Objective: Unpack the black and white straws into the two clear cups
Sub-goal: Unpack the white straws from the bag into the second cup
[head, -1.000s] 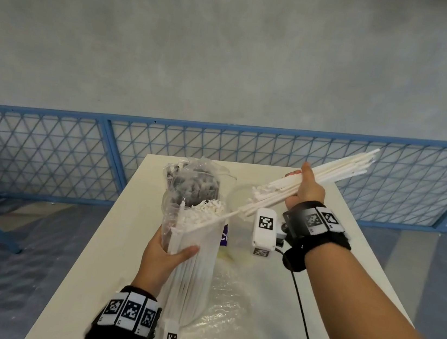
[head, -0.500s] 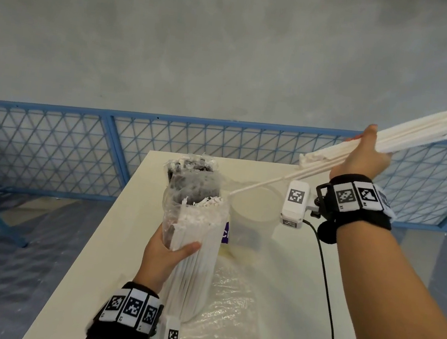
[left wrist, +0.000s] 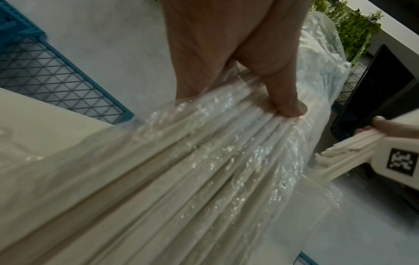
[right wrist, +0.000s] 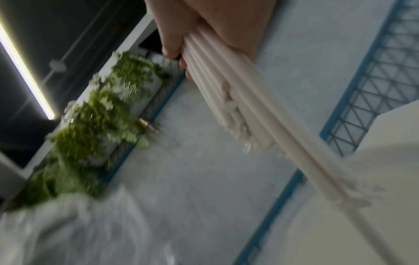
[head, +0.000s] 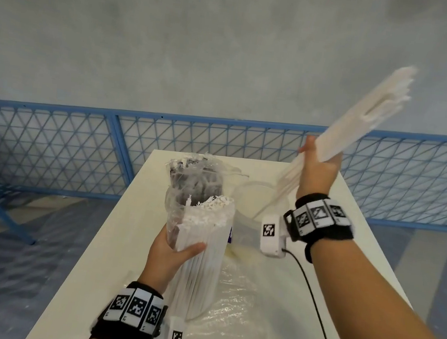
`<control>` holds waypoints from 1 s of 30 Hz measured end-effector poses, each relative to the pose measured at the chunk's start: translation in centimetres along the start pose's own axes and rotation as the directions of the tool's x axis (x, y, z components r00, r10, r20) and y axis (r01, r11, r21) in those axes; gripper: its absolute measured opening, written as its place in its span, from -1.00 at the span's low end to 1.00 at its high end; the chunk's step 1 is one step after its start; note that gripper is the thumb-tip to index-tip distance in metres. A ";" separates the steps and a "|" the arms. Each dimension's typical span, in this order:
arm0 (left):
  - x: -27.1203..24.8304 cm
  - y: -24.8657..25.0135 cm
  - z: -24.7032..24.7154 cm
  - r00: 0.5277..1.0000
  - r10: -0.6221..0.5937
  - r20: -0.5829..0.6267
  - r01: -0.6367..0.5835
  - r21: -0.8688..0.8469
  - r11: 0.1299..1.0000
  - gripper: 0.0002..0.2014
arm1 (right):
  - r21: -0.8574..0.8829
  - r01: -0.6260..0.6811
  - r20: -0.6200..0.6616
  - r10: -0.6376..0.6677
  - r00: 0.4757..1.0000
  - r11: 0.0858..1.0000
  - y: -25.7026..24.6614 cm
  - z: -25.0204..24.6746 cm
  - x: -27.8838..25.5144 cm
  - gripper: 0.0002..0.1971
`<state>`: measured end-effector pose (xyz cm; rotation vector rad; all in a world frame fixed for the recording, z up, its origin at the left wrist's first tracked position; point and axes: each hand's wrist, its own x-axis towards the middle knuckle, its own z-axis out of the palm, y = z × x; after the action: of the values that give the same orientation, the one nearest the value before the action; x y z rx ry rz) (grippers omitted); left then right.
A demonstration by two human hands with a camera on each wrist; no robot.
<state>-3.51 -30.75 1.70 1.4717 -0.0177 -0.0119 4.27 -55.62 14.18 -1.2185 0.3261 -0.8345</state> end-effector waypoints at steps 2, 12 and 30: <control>-0.1 0.1 0.2 1.000 0.003 0.013 -0.003 -0.007 1.000 -0.38 | -0.089 -0.044 0.129 0.055 0.990 0.995 1.7 0.3 -1.3 -0.65; -0.6 0.3 0.4 0.999 0.018 0.033 -0.017 -0.017 1.000 -0.40 | -0.227 0.136 0.350 -0.049 0.935 0.964 2.4 1.3 -4.4 -0.72; -0.6 1.3 -0.7 0.992 0.061 0.112 -0.065 0.034 0.997 -0.26 | -0.464 0.300 0.674 0.112 0.730 0.834 1.6 -0.3 -11.8 -0.52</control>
<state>-4.07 -29.94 2.95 1.5062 -0.1560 -0.0423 -3.20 -47.20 10.21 -2.0161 -0.1325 -0.3148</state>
